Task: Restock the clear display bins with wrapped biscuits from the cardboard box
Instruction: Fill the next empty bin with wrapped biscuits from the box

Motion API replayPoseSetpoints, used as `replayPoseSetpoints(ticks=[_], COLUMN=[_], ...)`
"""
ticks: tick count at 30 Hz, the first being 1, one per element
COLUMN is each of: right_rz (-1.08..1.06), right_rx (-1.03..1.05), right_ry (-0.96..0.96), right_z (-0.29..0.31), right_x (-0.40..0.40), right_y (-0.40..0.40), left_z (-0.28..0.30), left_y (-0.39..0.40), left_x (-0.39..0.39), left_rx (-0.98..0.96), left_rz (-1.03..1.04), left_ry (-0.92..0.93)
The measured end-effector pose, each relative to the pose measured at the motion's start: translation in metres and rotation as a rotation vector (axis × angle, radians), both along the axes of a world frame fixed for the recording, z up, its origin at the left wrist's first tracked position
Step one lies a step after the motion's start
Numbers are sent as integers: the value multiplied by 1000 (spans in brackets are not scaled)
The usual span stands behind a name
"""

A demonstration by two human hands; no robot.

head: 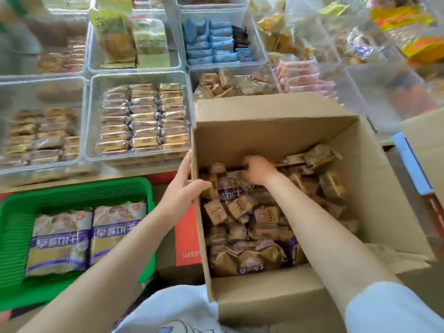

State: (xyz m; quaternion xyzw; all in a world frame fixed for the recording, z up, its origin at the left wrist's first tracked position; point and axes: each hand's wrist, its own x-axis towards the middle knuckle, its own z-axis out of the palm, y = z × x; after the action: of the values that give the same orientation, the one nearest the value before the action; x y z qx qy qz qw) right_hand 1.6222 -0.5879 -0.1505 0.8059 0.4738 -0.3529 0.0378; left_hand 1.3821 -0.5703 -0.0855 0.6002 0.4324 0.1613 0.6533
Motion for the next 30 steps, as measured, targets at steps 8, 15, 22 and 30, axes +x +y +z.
replayPoseSetpoints(ticks=[8, 15, 22, 30], right_rz=[10, -356, -332, -276], right_rx=[-38, 57, 348, 385], right_ry=[-81, 868, 1235, 884], right_z=[-56, 44, 140, 152], right_x=[-6, 8, -40, -213], right_y=[-3, -5, -7, 69], left_z=[2, 2, 36, 59], left_y=[-2, -4, 7, 78], left_x=[7, 9, -16, -120], left_rx=[9, 65, 229, 428], left_rz=[37, -27, 233, 78], left_ry=[49, 58, -138, -23])
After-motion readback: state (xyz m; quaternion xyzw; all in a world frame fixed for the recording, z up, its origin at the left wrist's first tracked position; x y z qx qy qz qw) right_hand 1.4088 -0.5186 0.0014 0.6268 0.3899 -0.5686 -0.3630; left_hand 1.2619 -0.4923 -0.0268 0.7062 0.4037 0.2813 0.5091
